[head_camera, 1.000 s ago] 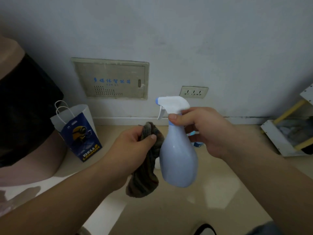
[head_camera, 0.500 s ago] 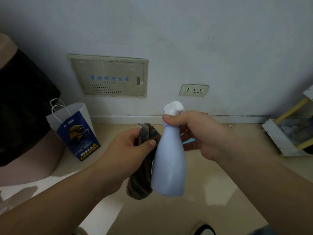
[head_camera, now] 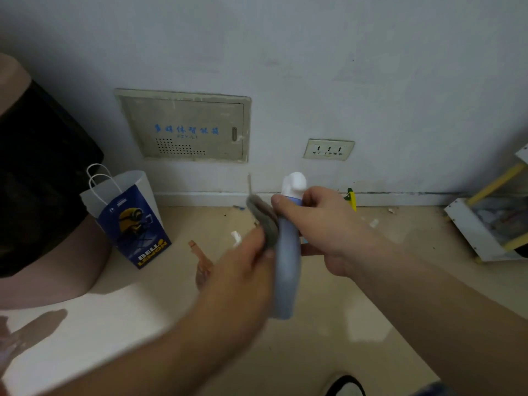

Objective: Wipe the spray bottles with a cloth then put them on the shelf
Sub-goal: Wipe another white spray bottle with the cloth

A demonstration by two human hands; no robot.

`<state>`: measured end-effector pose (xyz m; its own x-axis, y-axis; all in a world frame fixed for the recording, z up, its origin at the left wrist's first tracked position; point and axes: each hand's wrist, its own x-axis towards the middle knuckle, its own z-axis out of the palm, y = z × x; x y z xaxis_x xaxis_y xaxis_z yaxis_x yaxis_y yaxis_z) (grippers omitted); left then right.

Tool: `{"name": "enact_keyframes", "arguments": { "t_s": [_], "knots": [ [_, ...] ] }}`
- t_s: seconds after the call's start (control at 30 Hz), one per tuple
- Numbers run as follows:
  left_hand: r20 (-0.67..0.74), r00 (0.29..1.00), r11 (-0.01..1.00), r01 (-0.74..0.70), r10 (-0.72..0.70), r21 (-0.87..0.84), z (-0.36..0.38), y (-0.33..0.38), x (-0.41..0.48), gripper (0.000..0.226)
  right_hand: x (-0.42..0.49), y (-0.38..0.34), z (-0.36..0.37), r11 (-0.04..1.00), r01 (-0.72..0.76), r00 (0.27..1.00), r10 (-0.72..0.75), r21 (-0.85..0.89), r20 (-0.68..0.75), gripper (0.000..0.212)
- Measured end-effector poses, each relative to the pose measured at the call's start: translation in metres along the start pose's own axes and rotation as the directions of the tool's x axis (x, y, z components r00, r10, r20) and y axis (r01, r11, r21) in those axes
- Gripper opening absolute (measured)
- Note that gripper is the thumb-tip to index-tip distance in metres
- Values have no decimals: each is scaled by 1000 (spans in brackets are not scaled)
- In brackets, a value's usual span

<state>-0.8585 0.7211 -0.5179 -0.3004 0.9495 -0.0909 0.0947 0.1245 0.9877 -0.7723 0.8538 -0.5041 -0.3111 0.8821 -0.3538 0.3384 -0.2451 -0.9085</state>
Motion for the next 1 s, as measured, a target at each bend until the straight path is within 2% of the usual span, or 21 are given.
{"name": "enact_keyframes", "arguments": {
  "t_s": [0.03, 0.07, 0.1, 0.17, 0.23, 0.27, 0.33, 0.4, 0.47, 0.57, 0.63, 0.7, 0.87, 1.0],
  "knots": [
    [-28, 998, 989, -53, 57, 137, 12, -4, -14, 23, 1, 2, 0, 1000, 11, 1000, -11, -7, -14, 34],
    [-22, 994, 963, -97, 106, 253, 20, -6, -25, 31, 2, 3, -1, 1000, 17, 1000, -17, -3, -8, 33],
    [-23, 991, 950, -123, 135, 286, 24, -8, -28, 40, 2, 5, -1, 1000, 22, 1000, -22, 6, 6, 32],
    [-77, 992, 985, -87, 99, 146, 18, -13, -12, 46, 2, 8, 2, 999, 14, 999, -16, 42, 48, 30],
    [-100, 994, 999, 43, -45, -25, 5, -4, 4, 38, -1, 12, 7, 994, -10, 993, -3, 106, 121, 24],
    [-114, 991, 997, 72, -76, -40, 0, 0, 9, 35, -5, 12, 9, 991, -18, 987, -4, 134, 161, 23],
    [-115, 993, 999, 34, -31, 22, 0, 7, -1, 33, -8, 15, 11, 991, 7, 977, -36, 135, 212, 21],
    [-122, 990, 997, 68, -64, 26, -1, 7, -11, 33, -11, 17, 3, 993, 93, 959, -107, 67, 262, 24],
    [-175, 977, 992, 123, -123, -13, -13, 5, -8, 29, -12, 15, -7, 966, 248, 916, -209, -74, 342, 29],
    [-217, 926, 946, 277, -310, -167, -35, 9, 3, 26, -16, 9, -22, 833, 460, 856, -324, -307, 404, 32],
    [-225, 893, 908, 330, -389, -260, -41, 8, 4, 24, -17, 6, -28, 737, 567, 809, -412, -369, 419, 26],
    [-249, 874, 888, 335, -418, -316, -43, 4, 5, 22, -19, 4, -30, 699, 611, 779, -445, -372, 442, 23],
    [-268, 913, 929, 229, -309, -290, -51, 12, 11, 25, -16, 9, -23, 569, 684, 726, -472, -456, 500, 24],
    [-259, 943, 963, 153, -209, -222, -48, 13, 10, 35, -16, 9, -23, 522, 696, 718, -479, -494, 506, 26]
  ]
}}
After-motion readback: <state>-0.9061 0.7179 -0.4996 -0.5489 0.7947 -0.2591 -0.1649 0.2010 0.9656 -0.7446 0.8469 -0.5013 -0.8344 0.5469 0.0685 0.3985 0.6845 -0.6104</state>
